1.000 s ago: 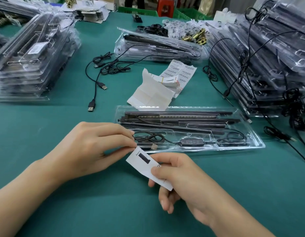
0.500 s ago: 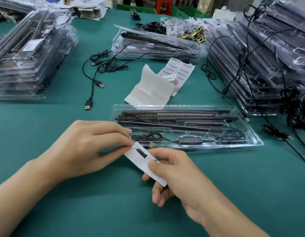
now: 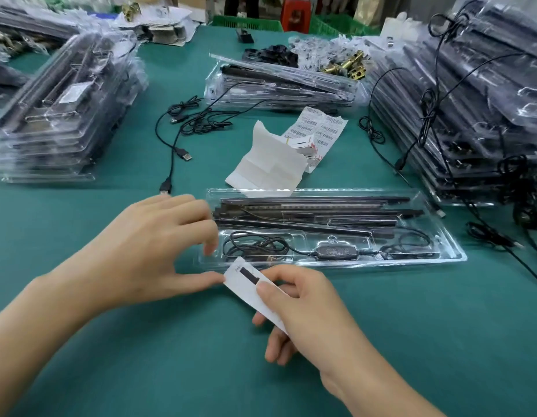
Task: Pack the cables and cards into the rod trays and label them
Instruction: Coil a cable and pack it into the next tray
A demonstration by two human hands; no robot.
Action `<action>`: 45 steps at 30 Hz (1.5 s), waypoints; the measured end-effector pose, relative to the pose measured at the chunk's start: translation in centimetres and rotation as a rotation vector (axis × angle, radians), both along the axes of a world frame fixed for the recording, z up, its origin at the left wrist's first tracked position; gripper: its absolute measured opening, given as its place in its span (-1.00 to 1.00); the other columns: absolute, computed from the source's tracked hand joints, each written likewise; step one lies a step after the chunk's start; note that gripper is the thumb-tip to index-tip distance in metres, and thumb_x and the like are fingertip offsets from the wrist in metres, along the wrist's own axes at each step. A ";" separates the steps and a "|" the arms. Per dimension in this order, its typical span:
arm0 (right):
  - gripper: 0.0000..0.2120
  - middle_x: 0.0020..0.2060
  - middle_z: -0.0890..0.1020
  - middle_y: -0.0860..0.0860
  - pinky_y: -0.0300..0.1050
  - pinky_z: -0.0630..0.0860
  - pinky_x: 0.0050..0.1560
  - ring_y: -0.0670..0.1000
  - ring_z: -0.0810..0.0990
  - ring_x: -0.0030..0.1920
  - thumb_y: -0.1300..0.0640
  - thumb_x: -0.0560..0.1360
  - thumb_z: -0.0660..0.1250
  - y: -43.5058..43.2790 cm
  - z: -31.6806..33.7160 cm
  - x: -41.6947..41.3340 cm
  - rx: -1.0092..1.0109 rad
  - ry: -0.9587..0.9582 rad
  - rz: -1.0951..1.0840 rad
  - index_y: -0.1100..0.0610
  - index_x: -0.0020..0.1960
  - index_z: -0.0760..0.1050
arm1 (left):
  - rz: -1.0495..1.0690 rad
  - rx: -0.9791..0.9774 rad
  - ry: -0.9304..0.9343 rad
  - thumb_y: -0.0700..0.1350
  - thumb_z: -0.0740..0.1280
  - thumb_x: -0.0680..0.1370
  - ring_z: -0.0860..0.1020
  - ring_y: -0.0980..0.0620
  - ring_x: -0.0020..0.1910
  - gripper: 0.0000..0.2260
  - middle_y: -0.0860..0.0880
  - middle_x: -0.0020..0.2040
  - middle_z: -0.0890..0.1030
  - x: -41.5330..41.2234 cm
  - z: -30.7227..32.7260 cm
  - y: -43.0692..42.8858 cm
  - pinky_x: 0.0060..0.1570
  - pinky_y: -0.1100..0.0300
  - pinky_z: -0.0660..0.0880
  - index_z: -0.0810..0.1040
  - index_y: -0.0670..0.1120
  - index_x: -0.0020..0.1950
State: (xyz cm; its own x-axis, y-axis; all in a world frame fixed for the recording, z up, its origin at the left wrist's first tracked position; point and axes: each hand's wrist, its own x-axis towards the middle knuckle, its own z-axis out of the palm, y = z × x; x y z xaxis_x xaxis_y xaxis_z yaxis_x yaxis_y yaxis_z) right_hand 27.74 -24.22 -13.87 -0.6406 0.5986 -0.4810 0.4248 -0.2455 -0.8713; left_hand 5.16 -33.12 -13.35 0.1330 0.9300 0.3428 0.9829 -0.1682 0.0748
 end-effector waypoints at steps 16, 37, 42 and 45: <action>-0.78 -0.32 0.67 0.01 -0.20 0.41 -0.55 0.08 0.56 -0.56 0.15 0.65 0.21 0.2 0.0 0.3 0.005 0.018 0.012 -0.05 -0.01 0.61 | 0.179 -0.050 -0.150 0.07 0.24 0.65 0.43 0.10 0.48 -0.58 0.14 0.48 0.47 3.0 -3.4 -7.0 0.45 0.10 0.37 0.52 -0.06 0.46; -0.82 -0.11 0.53 -0.22 -0.17 0.45 -0.10 -0.15 0.50 -0.10 -0.14 0.64 0.15 0.1 0.1 3.4 0.817 -0.094 0.301 -0.11 -0.08 0.40 | 0.144 -0.255 -0.188 0.15 0.08 0.70 0.11 0.08 0.64 -0.47 0.13 0.65 0.15 4.5 -3.3 -5.3 0.53 0.17 0.12 0.25 -0.05 0.63; -0.80 0.28 0.56 -0.15 -0.07 0.44 0.27 -0.10 0.43 0.40 -0.04 0.61 0.16 -0.5 -1.5 4.3 1.176 0.003 0.334 -0.02 -0.11 0.50 | 0.045 -0.297 -0.084 0.12 0.06 0.71 0.15 0.06 0.63 -0.49 0.07 0.67 0.13 2.6 -2.9 -4.6 0.51 0.13 0.14 0.22 -0.05 0.64; -0.76 0.37 0.56 -0.03 0.00 0.44 0.34 -0.01 0.41 0.48 -0.02 0.60 0.17 -0.6 -2.1 4.4 1.252 -0.037 0.374 0.01 -0.14 0.53 | 0.032 -0.309 -0.059 0.15 0.04 0.71 0.17 0.06 0.62 -0.49 0.08 0.67 0.14 2.0 -2.9 -4.5 0.47 0.09 0.17 0.20 0.00 0.64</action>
State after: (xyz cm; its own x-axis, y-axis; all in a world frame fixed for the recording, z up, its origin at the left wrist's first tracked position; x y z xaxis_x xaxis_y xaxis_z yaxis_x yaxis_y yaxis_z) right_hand 32.14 -24.86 -16.00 -0.8631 0.4398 0.2484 0.3187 0.8557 -0.4077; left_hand 7.15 -37.65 -16.20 0.0901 0.9947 0.0495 0.9798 -0.0975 0.1748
